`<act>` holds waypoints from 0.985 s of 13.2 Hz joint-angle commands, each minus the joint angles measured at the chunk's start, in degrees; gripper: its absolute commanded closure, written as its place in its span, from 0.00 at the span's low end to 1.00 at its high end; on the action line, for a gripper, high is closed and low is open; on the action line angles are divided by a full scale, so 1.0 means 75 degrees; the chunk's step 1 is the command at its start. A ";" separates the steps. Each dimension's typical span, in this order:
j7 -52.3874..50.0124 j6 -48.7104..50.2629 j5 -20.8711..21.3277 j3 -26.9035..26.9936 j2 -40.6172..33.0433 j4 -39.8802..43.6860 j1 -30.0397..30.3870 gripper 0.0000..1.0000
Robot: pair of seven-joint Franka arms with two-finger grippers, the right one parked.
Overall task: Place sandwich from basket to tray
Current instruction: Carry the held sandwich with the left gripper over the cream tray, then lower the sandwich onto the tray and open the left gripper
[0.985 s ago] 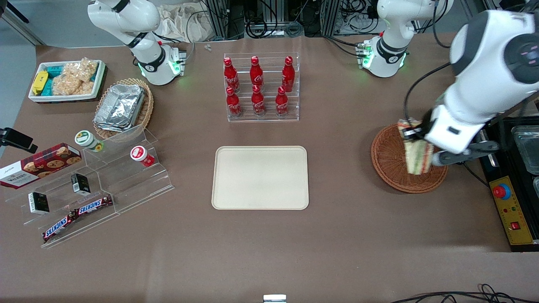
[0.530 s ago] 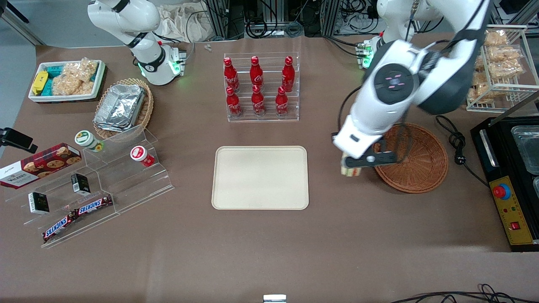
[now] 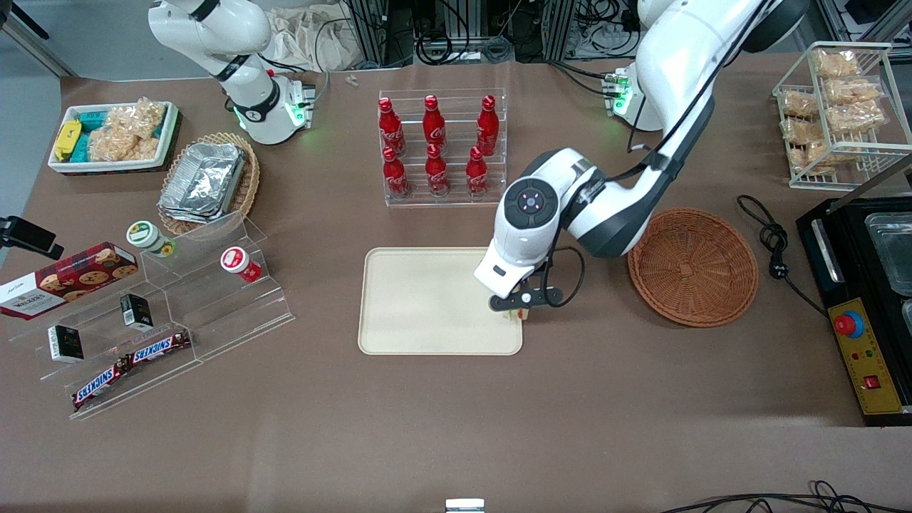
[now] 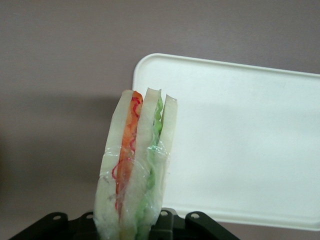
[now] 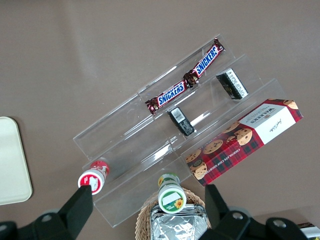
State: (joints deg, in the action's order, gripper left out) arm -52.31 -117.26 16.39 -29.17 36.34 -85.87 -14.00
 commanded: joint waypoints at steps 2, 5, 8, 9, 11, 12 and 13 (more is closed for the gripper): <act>-0.0127 -0.0420 0.0147 -0.0002 0.0649 0.0423 -0.0090 1.00; -0.0395 -0.0933 0.0437 0.0022 0.1188 0.0469 -0.0347 1.00; -0.1133 -0.1053 0.1211 0.0010 0.1598 0.0469 -0.0371 1.00; -0.1251 -0.1065 0.1317 0.0010 0.1681 0.0469 -0.0371 0.94; -0.1264 -0.1181 0.1319 0.0010 0.1740 0.0481 -0.0371 0.56; -0.1229 -0.1321 0.1319 0.0010 0.1740 0.0470 -0.0371 0.45; -0.1217 -0.1369 0.1319 0.0010 0.1752 0.0469 -0.0371 0.36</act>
State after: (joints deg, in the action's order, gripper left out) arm -60.30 -127.13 25.08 -29.10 48.69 -84.38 -16.20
